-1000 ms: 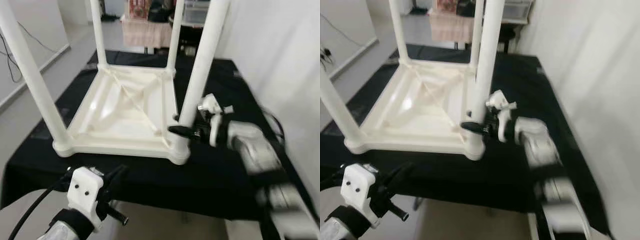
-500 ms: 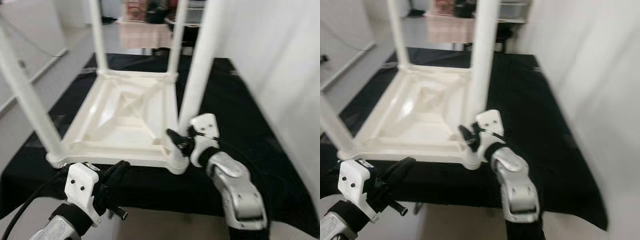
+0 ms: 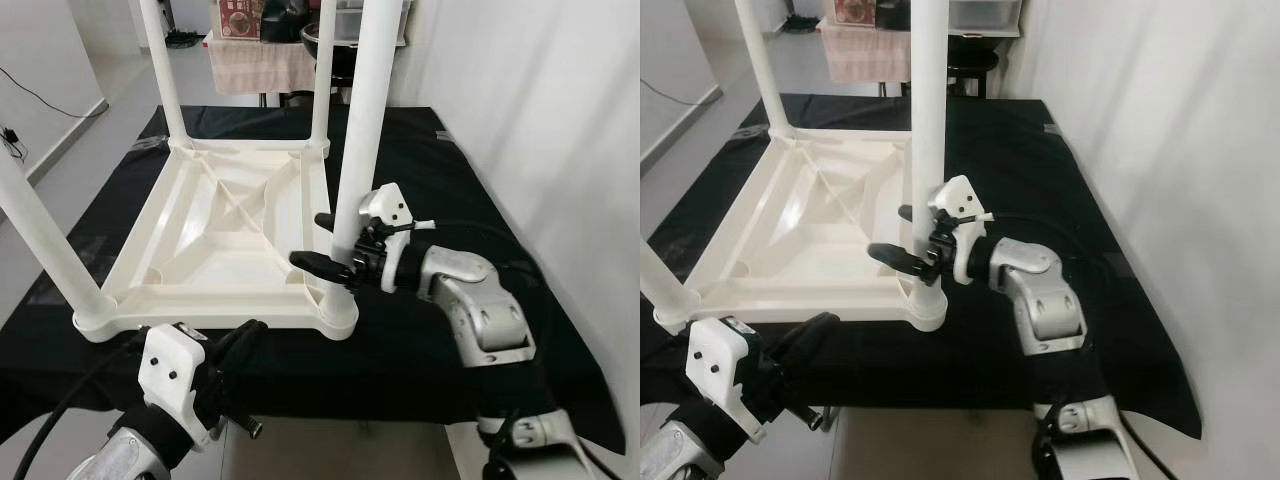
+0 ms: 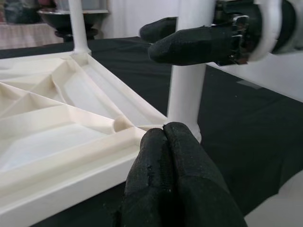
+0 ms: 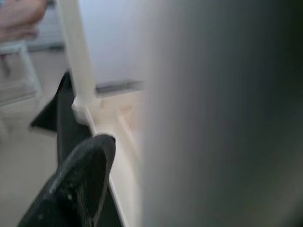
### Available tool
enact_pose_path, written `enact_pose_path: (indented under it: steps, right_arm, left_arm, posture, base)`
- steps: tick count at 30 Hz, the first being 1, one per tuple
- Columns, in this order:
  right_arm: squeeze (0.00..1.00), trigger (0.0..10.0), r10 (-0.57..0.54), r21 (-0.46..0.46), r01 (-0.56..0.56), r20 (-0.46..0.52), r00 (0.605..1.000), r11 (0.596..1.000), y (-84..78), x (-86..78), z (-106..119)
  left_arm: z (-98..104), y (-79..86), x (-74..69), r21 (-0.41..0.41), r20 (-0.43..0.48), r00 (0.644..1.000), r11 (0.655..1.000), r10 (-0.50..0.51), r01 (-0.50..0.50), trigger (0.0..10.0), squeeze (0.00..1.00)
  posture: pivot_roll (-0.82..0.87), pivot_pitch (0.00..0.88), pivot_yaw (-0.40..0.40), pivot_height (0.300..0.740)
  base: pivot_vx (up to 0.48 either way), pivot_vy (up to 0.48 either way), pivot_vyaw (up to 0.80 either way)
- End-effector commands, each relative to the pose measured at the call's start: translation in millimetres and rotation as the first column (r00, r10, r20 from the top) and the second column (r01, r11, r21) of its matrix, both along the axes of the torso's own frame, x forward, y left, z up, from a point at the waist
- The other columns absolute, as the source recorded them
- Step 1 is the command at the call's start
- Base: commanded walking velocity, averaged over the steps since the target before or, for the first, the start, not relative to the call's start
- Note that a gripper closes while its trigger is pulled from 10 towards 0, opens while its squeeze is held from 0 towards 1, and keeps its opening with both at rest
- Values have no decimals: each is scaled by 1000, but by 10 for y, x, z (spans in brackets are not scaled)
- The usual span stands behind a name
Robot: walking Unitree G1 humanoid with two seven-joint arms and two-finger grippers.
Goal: Building children table
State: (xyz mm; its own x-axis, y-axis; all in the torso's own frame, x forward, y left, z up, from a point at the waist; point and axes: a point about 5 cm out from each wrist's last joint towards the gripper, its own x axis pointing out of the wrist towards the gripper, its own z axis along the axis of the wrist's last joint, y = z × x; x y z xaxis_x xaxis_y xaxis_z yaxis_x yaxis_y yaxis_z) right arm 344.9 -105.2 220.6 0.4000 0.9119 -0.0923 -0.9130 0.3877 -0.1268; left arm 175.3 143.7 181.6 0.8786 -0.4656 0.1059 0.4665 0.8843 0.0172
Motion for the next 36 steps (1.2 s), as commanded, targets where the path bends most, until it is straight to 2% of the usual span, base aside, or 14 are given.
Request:
enact_pose_path:
  steps: [1, 8, 9, 10, 11, 19, 28, 29, 30, 31, 33, 34, 35, 36]
  right_arm:
    - [0, 10000, 101, -9, -102, -44, 994, 995, 90, 32, -64]
    - [0, 10000, 172, 6, -172, -78, 982, 985, 115, 123, -22]
    - [0, 1804, 196, 19, -195, -81, 977, 981, 114, 137, -7]
    - [0, 1804, 196, 19, -195, -81, 977, 981, 114, 137, -7]
    - [0, 0, 209, 34, -206, -98, 973, 978, 103, 152, -3]
    - [0, 0, 254, 60, -249, -101, 962, 967, -7, 190, -19]
    - [0, 0, 64, 47, -62, -51, 997, 997, -71, 188, -89]
    - [0, 0, -252, 89, 258, -76, 965, 962, 36, 164, -271]
    - [0, 0, -252, 89, 258, -76, 965, 962, 36, 164, -271]
    - [0, 0, -452, 59, 464, -146, 880, 884, 142, -42, -526]
    - [0, 0, -452, 59, 464, -146, 880, 884, 142, -42, -526]
    - [0, 0, -571, 54, 584, -159, 806, 810, 201, -245, -633]
    - [0, 0, -605, 49, 619, -160, 780, 784, 288, -386, -673]
    - [0, 0, -605, 49, 619, -160, 780, 784, 288, -386, -673]
  left_arm:
    - [-23, -18, -3, -14, -9, 1000, 1000, -8, 8, 10000, 0]
    - [-23, -27, -3, -17, -9, 1000, 1000, -10, 10, 10000, 0]
    - [-21, -29, -5, -17, -9, 1000, 1000, -10, 9, 10000, 0]
    - [-21, -29, -5, -17, -9, 1000, 1000, -10, 9, 10000, 0]
    - [-20, -32, -8, -18, -8, 1000, 1000, -9, 9, 10000, 0]
    - [-19, -42, -11, -27, -8, 1000, 1000, -15, 15, 10000, 0]
    - [-3, -41, -13, -30, -4, 1000, 999, -17, 16, 10000, 0]
    - [10, -23, -15, -29, -1, 1000, 999, -15, 15, 10000, 0]
    - [10, -23, -15, -29, -1, 1000, 999, -15, 15, 10000, 0]
    - [23, -8, -13, -28, 2, 1000, 1000, -13, 13, 10000, 0]
    - [23, -8, -13, -28, 2, 1000, 1000, -13, 13, 10000, 0]
    - [32, 3, -9, -27, 5, 1000, 1000, -12, 13, 10000, 0]
    - [33, 15, -1, -26, 5, 1000, 1000, -12, 12, 10000, 0]
    - [33, 15, -1, -26, 5, 1000, 1000, -12, 12, 10000, 0]
  posture:
    - [70, 60, -62, 740]
    - [80, 64, -70, 740]
    - [79, 66, -71, 740]
    - [79, 66, -71, 740]
    - [74, 67, -73, 740]
    - [61, 71, -70, 740]
    - [49, 87, -75, 740]
    - [26, 111, -72, 740]
    - [26, 111, -72, 740]
    - [18, 117, -66, 740]
    - [18, 117, -66, 740]
    - [17, 117, -63, 740]
    - [2, 114, -50, 740]
    - [2, 114, -50, 740]
  base:
    - [0, 0, 0]
    - [0, 0, 0]
    - [0, 0, 0]
    - [0, 0, 0]
    - [0, 0, 0]
    - [0, 0, 0]
    - [0, 0, 0]
    - [0, 0, 0]
    - [0, 0, 0]
    - [0, 0, 0]
    - [0, 0, 0]
    - [0, 0, 0]
    - [0, 0, 0]
    - [0, 0, 0]
